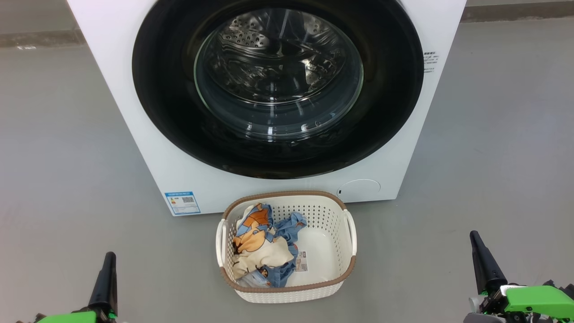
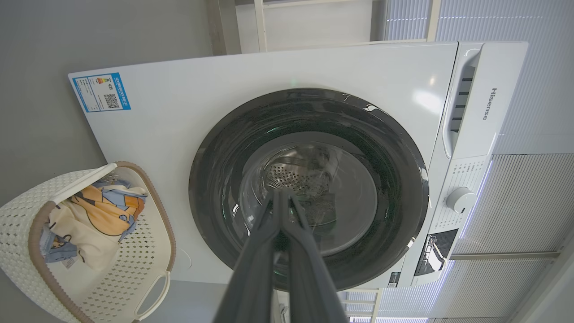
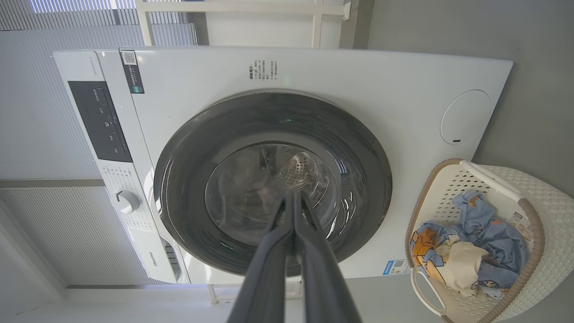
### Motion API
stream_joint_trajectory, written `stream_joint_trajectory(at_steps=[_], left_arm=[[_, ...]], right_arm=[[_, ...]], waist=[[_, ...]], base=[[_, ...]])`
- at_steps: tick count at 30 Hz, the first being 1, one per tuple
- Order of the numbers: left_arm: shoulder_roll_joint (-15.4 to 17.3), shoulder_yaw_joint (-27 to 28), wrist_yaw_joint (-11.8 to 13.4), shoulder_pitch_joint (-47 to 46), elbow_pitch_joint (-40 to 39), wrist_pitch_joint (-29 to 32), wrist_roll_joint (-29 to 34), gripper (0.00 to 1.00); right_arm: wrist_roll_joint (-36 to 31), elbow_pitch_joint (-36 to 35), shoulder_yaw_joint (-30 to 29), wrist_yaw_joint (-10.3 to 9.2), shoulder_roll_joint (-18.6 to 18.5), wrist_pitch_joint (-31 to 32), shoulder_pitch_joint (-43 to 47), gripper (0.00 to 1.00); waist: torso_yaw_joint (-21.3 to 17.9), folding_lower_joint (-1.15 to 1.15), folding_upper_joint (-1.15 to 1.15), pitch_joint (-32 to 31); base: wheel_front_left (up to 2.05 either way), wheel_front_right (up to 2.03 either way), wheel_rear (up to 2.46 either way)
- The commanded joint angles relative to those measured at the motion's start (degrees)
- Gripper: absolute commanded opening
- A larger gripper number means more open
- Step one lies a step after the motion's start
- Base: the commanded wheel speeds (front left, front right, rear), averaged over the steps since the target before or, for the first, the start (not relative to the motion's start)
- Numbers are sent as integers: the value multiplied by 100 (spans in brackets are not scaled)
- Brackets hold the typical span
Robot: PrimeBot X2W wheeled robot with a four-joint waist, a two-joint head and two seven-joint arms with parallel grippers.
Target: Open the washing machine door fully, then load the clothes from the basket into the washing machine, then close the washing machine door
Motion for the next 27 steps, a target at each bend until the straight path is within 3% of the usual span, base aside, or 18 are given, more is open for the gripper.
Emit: stream_joint_trajectory(at_steps=[1,27], left_arm=[[97,201,-24,-220,-111,42,65,0],[95,204,-24,-220,-111,44,67,0]], right_arm=[[-68,-140,136,-5,-24,47,-236,0],[-69,-139,135,-5,-24,48,-236,0]], waist=[[0,0,0,0],[0,0,0,0]], base=[[0,0,0],[0,0,0]])
